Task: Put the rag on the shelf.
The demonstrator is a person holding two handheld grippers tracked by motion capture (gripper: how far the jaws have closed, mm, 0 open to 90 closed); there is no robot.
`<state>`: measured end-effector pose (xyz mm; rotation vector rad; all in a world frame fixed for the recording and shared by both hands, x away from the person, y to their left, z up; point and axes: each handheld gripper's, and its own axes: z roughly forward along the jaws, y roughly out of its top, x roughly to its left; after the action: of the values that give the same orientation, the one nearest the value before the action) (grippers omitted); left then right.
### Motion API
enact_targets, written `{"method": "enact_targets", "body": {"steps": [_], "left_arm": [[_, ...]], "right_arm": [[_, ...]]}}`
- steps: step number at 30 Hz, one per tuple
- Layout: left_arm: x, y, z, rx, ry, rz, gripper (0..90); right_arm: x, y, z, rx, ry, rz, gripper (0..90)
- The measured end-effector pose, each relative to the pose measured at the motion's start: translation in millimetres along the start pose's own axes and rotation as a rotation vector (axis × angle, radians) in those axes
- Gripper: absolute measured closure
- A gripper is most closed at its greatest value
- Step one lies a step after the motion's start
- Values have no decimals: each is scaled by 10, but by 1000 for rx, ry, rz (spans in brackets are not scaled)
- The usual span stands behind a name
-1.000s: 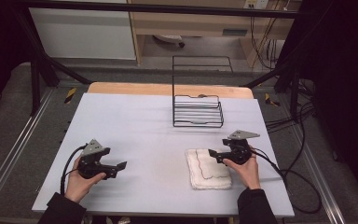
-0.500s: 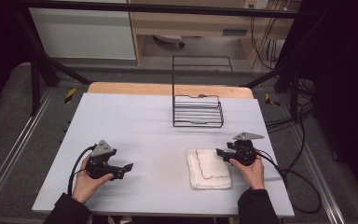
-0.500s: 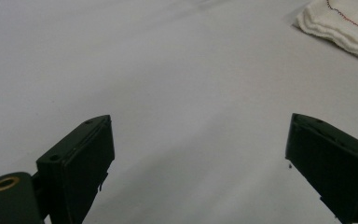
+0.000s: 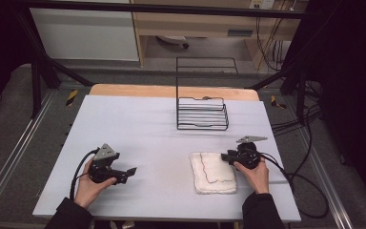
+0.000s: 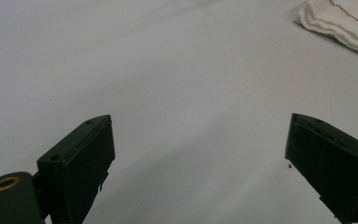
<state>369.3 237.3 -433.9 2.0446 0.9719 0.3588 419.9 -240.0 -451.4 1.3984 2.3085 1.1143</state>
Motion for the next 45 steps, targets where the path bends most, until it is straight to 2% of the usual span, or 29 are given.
{"method": "enact_targets", "body": {"steps": [3, 4, 9, 13, 17, 20, 25, 30, 37, 40, 45], "left_arm": [[-6, 2, -2, -2, -3, 0, 83], [-12, 5, 1, -2, -5, 1, 83], [-54, 49, 16, -7, -12, 8, 83], [-110, 140, 46, -17, -26, 7, 85], [-206, 270, 122, -24, -38, 13, 90], [-305, 376, 223, -20, -51, 30, 95], [-498, 515, 442, 5, -74, 53, 99], [-651, 662, 655, 22, -95, 58, 107], [-790, 831, 944, 33, -104, 32, 132], [-862, 887, 1069, 48, -92, 46, 147], [-989, 959, 1275, 67, -104, 19, 181]], "right_arm": [[6, -1, 1, 4, 13, 10, 654], [9, -3, 1, 8, 31, 17, 703], [14, 0, -1, 14, 43, 29, 739], [11, 7, -2, 14, 52, 35, 796], [23, 5, -8, 9, 47, 25, 811], [43, 7, -13, 6, 34, -6, 816], [54, -1, -25, 0, 31, -17, 816], [59, -9, -23, -5, 27, -34, 815], [76, -25, -17, -13, 12, -62, 813], [78, -26, -17, -10, 12, -70, 813], [80, -30, -13, -14, 11, -76, 813]]}}
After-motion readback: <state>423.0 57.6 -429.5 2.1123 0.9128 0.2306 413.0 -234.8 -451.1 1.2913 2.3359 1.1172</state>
